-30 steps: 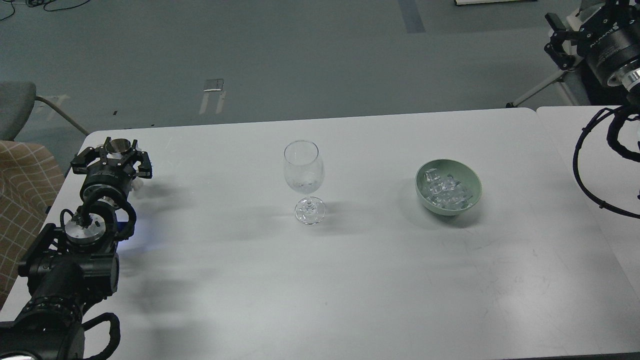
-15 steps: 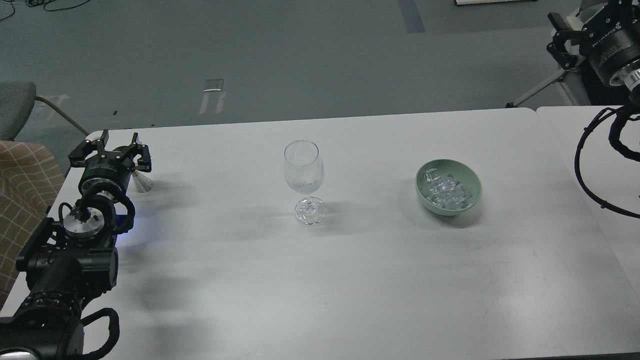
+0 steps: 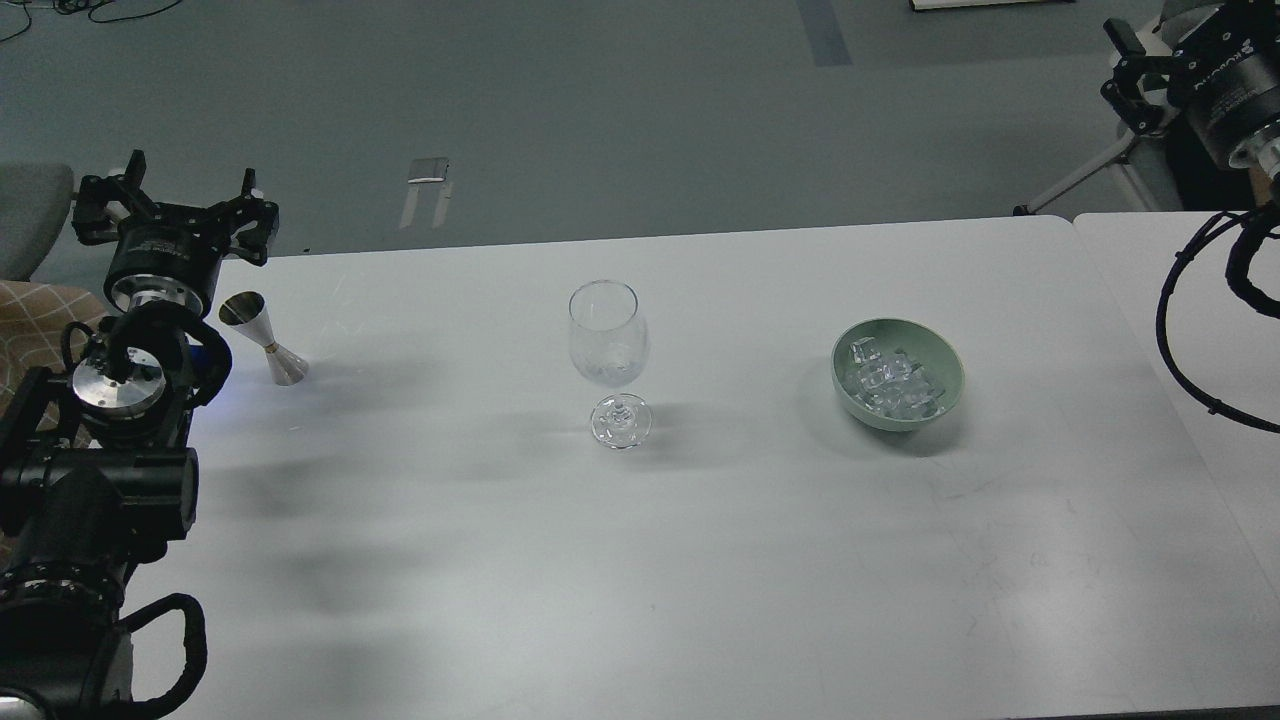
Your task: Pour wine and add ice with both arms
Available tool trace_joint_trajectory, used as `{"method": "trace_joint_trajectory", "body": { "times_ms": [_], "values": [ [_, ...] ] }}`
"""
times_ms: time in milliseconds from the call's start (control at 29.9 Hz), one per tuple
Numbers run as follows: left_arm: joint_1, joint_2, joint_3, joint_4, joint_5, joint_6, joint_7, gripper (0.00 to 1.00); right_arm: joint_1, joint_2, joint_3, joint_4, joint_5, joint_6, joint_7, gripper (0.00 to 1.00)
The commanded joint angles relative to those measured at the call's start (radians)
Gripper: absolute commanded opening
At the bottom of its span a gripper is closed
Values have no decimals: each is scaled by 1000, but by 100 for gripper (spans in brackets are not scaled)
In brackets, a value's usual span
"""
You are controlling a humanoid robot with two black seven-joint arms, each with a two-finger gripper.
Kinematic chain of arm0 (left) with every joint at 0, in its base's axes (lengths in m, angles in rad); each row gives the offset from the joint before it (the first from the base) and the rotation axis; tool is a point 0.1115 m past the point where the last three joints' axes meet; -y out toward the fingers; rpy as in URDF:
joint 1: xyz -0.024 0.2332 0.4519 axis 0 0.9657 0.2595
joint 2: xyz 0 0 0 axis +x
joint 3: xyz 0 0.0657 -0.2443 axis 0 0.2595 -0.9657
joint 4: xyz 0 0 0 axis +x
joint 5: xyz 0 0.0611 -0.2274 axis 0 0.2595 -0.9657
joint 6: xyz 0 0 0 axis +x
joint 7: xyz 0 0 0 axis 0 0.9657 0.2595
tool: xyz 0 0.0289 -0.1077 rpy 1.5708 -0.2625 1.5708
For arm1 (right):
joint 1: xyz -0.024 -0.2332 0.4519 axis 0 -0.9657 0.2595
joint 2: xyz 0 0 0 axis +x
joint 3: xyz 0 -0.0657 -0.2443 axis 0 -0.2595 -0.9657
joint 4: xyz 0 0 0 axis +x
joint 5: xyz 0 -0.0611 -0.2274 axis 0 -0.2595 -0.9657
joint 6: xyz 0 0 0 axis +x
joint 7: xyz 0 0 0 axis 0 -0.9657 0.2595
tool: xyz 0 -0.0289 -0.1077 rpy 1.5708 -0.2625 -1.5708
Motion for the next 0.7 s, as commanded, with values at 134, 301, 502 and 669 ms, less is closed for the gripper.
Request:
{"method": "trace_joint_trajectory", "body": {
  "times_ms": [134, 301, 502, 669],
  "values": [
    [-2, 36, 45, -70, -5, -3, -6, 98, 43, -40, -83, 36, -58, -1, -1, 100],
    [-110, 65, 79, -70, 2, -101, 8, 98, 123, -72, -270, 35, -85, -1, -1, 100],
    [-121, 70, 135, -68, 18, -100, -3, 98, 241, -118, -481, 35, -307, -1, 4, 100],
    [-120, 73, 157, -59, 104, -95, -6, 98, 285, -158, -580, 107, -508, -1, 22, 100]
  ]
}}
